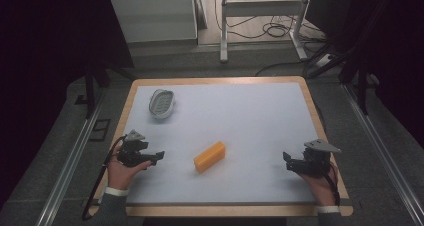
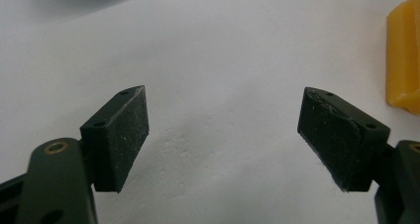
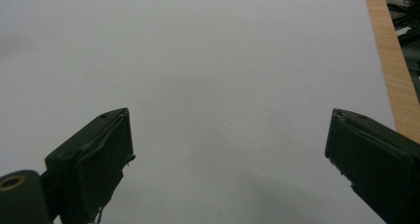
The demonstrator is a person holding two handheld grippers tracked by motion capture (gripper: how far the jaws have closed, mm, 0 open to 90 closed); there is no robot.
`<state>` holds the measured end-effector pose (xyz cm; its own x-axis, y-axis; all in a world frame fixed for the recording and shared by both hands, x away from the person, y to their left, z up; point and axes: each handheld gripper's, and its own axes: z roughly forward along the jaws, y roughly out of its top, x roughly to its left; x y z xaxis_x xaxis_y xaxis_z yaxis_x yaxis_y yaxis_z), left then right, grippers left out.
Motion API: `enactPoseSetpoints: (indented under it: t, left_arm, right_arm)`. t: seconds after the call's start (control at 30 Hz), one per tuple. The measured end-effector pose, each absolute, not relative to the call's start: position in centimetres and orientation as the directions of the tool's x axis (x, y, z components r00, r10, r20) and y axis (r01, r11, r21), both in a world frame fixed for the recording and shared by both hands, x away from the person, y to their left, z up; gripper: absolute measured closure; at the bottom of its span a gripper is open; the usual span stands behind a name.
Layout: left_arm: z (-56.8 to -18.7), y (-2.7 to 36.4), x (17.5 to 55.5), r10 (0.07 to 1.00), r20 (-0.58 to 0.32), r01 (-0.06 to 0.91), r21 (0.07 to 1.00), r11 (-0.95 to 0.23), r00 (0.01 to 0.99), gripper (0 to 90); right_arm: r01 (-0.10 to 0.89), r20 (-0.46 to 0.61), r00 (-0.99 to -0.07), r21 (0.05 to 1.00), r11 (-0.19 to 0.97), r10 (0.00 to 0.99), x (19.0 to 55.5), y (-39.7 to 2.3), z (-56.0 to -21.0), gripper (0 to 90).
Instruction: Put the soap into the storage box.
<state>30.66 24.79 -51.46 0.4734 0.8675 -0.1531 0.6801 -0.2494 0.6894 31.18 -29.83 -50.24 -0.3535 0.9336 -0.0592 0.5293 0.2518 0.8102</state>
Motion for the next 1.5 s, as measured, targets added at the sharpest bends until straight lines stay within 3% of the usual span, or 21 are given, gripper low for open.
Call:
enactPoseSetpoints:
  t: [0.87,1.5]
  left_arm:
    - [-49.6,24.6,29.5,0.861,-0.139,0.649,0.717,-0.253,0.489,20.1]
    - [-45.7,23.3,29.4,0.804,-0.138,0.596,0.745,-0.3,0.578,20.0]
  right_arm:
    - [0.533,-0.066,-0.34,0.808,0.25,0.938,30.8,-30.0,-49.9,6.3]
    - [0.533,-0.07,-0.324,0.811,0.243,0.944,30.3,-30.4,-49.6,6.6]
